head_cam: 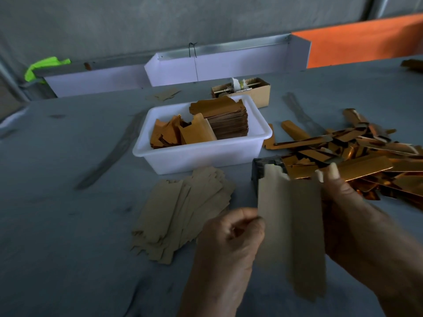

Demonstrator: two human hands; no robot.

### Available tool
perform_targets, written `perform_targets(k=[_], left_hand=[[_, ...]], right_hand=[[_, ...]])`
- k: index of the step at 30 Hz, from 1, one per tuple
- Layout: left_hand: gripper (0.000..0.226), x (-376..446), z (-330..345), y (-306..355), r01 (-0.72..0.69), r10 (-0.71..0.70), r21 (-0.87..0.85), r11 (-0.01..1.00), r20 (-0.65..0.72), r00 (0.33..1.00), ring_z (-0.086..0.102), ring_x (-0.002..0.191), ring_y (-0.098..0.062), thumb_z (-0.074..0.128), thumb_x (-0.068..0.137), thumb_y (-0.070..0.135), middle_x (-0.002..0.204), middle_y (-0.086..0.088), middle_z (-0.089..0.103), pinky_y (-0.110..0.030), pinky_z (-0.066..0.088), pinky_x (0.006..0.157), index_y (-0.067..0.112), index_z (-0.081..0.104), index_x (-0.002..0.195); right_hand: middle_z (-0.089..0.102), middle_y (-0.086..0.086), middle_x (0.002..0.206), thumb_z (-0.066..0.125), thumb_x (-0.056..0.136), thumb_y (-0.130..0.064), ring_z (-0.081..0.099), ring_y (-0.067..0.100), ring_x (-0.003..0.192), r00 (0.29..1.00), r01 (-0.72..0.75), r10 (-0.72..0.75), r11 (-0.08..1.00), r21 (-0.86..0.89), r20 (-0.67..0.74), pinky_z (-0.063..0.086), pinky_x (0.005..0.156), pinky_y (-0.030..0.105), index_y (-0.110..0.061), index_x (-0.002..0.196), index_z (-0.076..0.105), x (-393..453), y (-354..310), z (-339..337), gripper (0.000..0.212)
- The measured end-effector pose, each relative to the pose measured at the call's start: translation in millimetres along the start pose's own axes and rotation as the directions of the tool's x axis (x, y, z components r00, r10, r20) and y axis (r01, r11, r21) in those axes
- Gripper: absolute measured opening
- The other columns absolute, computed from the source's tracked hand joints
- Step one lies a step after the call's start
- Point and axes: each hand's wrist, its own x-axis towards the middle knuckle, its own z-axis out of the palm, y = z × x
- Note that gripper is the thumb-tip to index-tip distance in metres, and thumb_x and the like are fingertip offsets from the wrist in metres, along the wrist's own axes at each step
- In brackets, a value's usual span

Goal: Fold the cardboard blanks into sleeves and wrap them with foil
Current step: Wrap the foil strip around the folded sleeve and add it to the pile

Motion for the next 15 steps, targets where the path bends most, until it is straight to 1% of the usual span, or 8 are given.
perform_targets(k=[1,2,4,5,7,8,11,15], left_hand=[[0.017,-1,0,0,-0.027,0.027,0.030,0.999,0.000,1.000,0.057,0.057,0.001,0.067,0.078,0.026,0.062,0.007,0.069,-0.015,0.045,0.056,0.042,0.073,0.078],[0.018,-1,1,0,-0.042,0.043,0.056,0.998,-0.003,0.999,0.058,0.058,0.002,0.065,0.077,0.028,0.064,0.009,0.070,-0.014,0.046,0.056,0.045,0.072,0.079],[0.021,1,0,-2,-0.063,0.067,0.105,0.992,-0.030,0.997,0.062,0.062,0.003,0.067,0.078,0.030,0.068,0.013,0.072,-0.012,0.047,0.057,0.051,0.071,0.079],[0.021,2,0,-3,-0.065,0.072,0.106,0.992,-0.064,0.995,0.064,0.064,0.004,0.069,0.080,0.029,0.070,0.014,0.072,-0.012,0.048,0.059,0.050,0.071,0.081],[0.020,4,-1,-6,-0.037,0.050,0.108,0.993,-0.120,0.992,0.067,0.075,0.003,0.072,0.074,0.040,0.082,0.013,0.074,-0.016,0.051,0.066,0.041,0.072,0.093],[0.035,5,-3,-8,-0.021,0.037,0.108,0.994,-0.150,0.988,0.068,0.079,0.002,0.072,0.066,0.046,0.087,0.014,0.073,-0.019,0.052,0.069,0.038,0.069,0.099],[0.053,7,-6,-7,0.072,-0.092,-0.093,0.993,-0.221,0.971,0.069,0.085,-0.003,0.087,0.055,0.039,0.092,0.015,0.073,-0.025,0.056,0.072,0.028,0.066,0.102],[0.042,6,7,-3,0.184,-0.306,-0.569,0.802,-0.127,0.944,0.073,0.075,-0.017,0.075,0.056,0.010,0.091,-0.006,0.076,-0.029,0.059,0.056,0.018,0.070,0.097]], right_hand=[[0.067,0.004,0.075,0.044,0.097,-0.033,0.063,-0.006,0.062,1.000,0.010,-0.008,0.993,0.117,-0.014,0.045,0.090,0.040,-0.002,0.111,0.059,1,-2,-3,0.038],[0.063,-0.007,0.056,0.032,0.101,-0.019,0.057,-0.009,0.046,0.998,0.058,-0.051,0.988,0.145,-0.047,0.045,0.077,0.028,-0.016,0.092,0.065,4,0,-7,0.034],[0.056,-0.022,0.040,0.024,0.095,-0.049,0.053,-0.011,0.041,0.994,0.109,-0.104,0.987,0.118,-0.042,0.037,0.059,0.011,-0.035,0.049,0.065,-1,2,0,0.063],[0.060,-0.025,0.048,0.040,0.076,-0.068,0.057,-0.012,0.052,0.987,0.135,-0.128,0.988,0.072,-0.097,0.038,0.061,0.007,-0.044,0.042,0.063,2,0,1,0.048],[0.069,-0.008,0.092,0.069,0.059,-0.046,0.064,0.006,0.084,0.995,0.017,-0.006,0.993,0.115,-0.095,0.048,0.070,0.018,-0.034,0.072,0.072,10,3,7,0.018],[0.063,0.003,0.104,0.069,0.059,-0.029,0.062,0.018,0.092,0.987,-0.038,0.068,0.979,0.200,-0.145,0.052,0.067,0.027,-0.023,0.088,0.069,7,8,6,0.029],[0.063,0.009,0.104,0.065,0.060,-0.017,0.061,0.024,0.095,0.976,-0.033,0.105,0.939,0.342,-0.192,0.054,0.062,0.029,-0.013,0.099,0.062,1,23,7,0.039],[0.072,0.004,0.088,0.065,0.063,-0.015,0.066,0.019,0.087,0.975,-0.047,0.130,0.911,0.410,-0.178,0.056,0.066,0.030,-0.014,0.103,0.064,4,30,29,0.040]])
